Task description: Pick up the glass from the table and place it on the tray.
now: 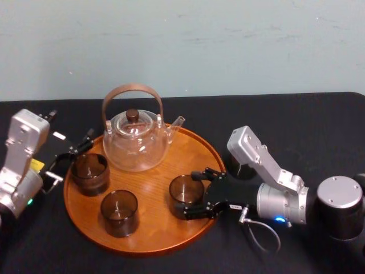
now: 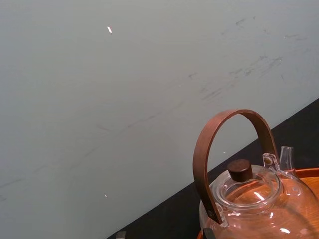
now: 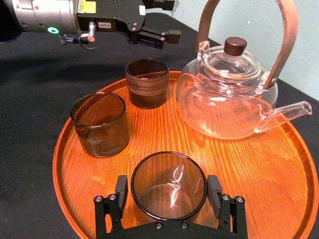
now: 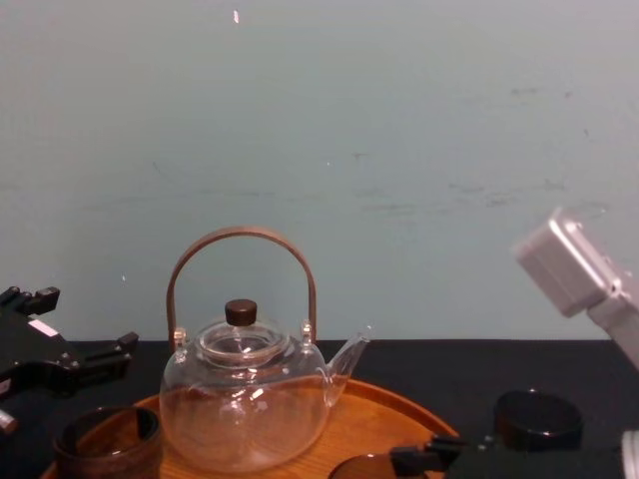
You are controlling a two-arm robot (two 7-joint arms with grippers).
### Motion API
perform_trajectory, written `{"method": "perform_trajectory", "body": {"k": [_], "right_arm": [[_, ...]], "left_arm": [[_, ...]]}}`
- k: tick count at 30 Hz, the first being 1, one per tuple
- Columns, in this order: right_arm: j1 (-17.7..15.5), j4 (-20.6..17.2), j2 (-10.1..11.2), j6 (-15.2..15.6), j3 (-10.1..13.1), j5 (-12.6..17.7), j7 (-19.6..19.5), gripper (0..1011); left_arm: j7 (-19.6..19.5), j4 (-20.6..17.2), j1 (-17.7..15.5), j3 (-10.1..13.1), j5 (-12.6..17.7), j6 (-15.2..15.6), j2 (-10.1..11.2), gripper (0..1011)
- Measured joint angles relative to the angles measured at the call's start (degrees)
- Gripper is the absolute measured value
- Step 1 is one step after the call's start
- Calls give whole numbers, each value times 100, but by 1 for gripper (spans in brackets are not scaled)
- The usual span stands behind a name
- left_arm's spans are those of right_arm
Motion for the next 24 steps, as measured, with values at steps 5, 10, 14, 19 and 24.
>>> {"method": "perform_trajectory", "body": {"k": [5,10,14,19,24], "right_arm": [[-45,-126,160,19,62,98,141,1002],[-159,-317,361,44,137,198,200,1002],[-267,-460,518,40,204,286,224,1002],[-454,-683,775,-19,326,428,261,1003],[-657,-863,995,-109,494,565,225,1002]], "left_arm": [[0,0,0,0,0,0,0,1001],[0,0,0,0,0,0,0,1001],[0,0,0,0,0,0,0,1001],[0,0,0,0,0,0,0,1002],[0,0,0,0,0,0,0,1001]]}}
